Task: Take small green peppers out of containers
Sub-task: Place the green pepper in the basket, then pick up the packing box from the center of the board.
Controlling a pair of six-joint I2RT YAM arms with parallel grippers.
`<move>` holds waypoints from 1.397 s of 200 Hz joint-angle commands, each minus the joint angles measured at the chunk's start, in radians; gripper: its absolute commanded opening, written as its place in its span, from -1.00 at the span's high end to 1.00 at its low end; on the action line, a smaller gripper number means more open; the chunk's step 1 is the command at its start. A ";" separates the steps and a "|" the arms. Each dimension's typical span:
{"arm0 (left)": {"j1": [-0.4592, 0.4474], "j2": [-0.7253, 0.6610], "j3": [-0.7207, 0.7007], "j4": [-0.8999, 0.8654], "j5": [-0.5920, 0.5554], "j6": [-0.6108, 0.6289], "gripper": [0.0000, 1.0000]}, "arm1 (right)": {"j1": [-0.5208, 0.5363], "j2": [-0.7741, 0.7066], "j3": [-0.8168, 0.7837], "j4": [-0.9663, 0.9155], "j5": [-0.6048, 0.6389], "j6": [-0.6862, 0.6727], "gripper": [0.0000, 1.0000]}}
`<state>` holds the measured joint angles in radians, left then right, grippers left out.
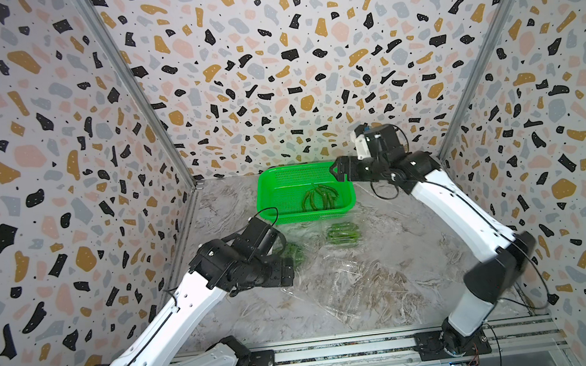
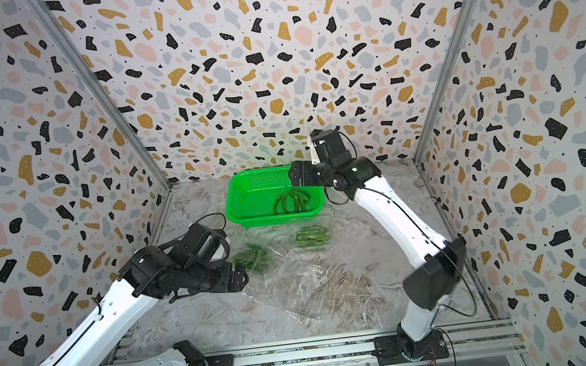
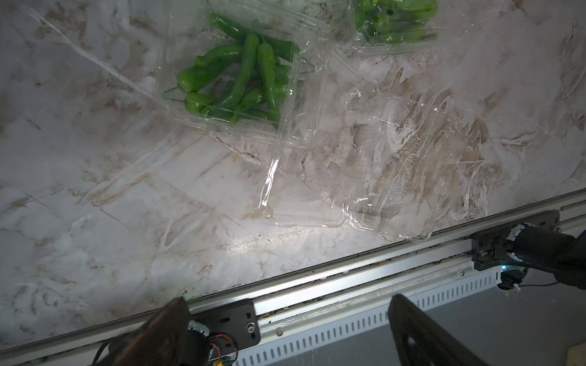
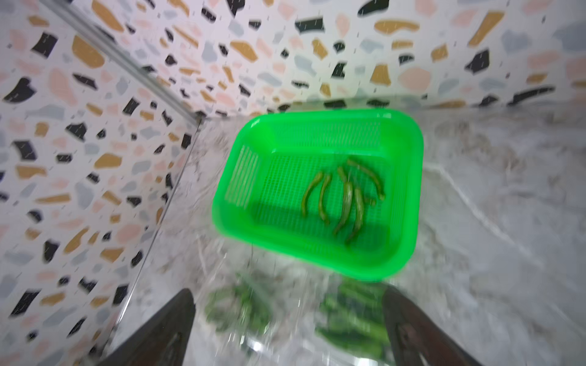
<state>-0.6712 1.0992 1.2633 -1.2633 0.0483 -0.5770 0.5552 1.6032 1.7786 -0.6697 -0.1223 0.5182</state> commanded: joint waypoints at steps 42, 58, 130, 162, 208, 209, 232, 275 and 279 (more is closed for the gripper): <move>0.068 0.128 -0.122 0.209 0.161 0.106 -0.98 | 0.066 -0.583 -0.904 0.100 -0.204 0.322 -0.54; 0.070 0.148 -0.140 0.224 0.172 0.112 -0.98 | 0.121 -0.654 -1.021 0.130 -0.201 0.394 -0.48; 0.070 0.069 -0.146 0.165 0.152 0.100 -0.98 | 0.216 -0.533 -1.230 0.257 -0.201 0.444 -0.31; 0.070 0.001 -0.175 0.135 0.139 0.082 -0.98 | 0.222 -0.412 -1.208 0.306 -0.201 0.410 -0.21; 0.070 -0.057 -0.195 0.104 0.125 0.063 -0.98 | 0.229 -0.342 -1.165 0.238 -0.153 0.377 0.49; 0.070 -0.058 -0.195 0.103 0.125 0.063 -0.98 | 0.229 -0.343 -1.164 0.236 -0.150 0.376 0.51; 0.070 -0.070 -0.158 0.072 0.078 0.073 -0.98 | 0.227 -0.398 -1.151 0.185 -0.134 0.380 0.86; 0.070 -0.058 -0.025 0.004 -0.011 0.118 -0.98 | 0.171 -0.517 -1.049 0.090 -0.164 0.382 1.00; 0.070 -0.061 -0.011 0.001 -0.020 0.122 -0.98 | 0.152 -0.525 -1.031 0.081 -0.172 0.377 1.00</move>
<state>-0.6056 1.0451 1.1625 -1.2156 0.1020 -0.4950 0.7639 1.1419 0.6460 -0.5076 -0.2806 0.9081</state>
